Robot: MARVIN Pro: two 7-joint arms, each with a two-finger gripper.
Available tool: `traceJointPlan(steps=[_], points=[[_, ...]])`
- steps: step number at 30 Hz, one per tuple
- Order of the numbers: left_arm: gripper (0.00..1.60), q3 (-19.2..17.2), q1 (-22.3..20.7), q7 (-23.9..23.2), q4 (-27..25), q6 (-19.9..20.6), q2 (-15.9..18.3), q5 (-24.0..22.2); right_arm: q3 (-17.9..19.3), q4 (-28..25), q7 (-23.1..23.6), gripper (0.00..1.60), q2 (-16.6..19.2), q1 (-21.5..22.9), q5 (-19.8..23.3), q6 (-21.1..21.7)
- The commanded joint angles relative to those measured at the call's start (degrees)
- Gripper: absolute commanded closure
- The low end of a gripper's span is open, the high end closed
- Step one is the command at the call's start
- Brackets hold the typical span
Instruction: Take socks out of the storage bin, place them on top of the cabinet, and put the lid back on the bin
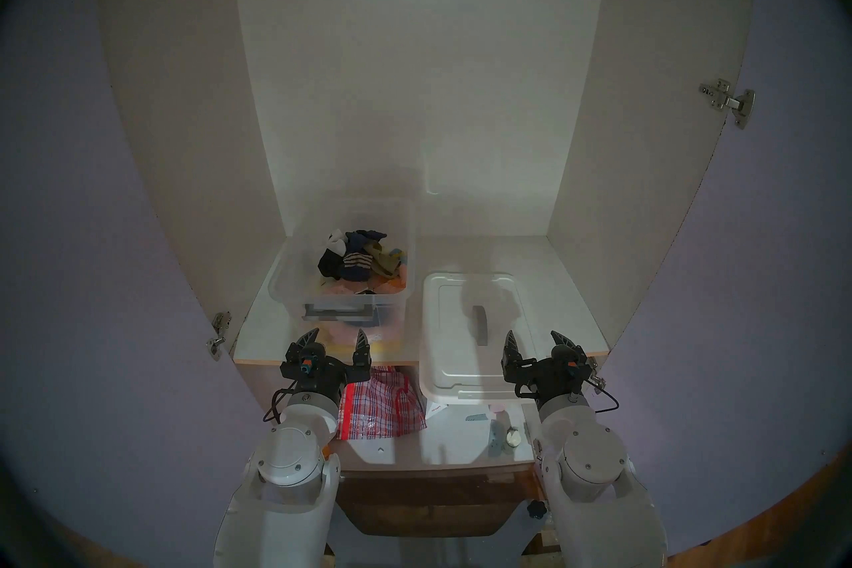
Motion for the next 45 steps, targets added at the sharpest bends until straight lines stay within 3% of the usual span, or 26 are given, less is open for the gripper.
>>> traceJointPlan(steps=[1,41,45], points=[[0.0,0.09,-0.29,-0.19,-1.41,-0.23,0.05,-0.07,-0.03,-1.29,0.06,0.0,0.02,0.38,0.0,-0.2],[0.0,0.76,-0.5,-0.11,-2.08,0.2,0.73,1.33,-0.16,-1.05,1.31,0.0,0.61,0.5,0.96,-0.25],[0.0,0.61,-1.15,-1.2,-4.27,0.27,0.29,-1.12,-0.16,-1.0,1.31,0.0,0.6,0.53,0.96,-0.28]])
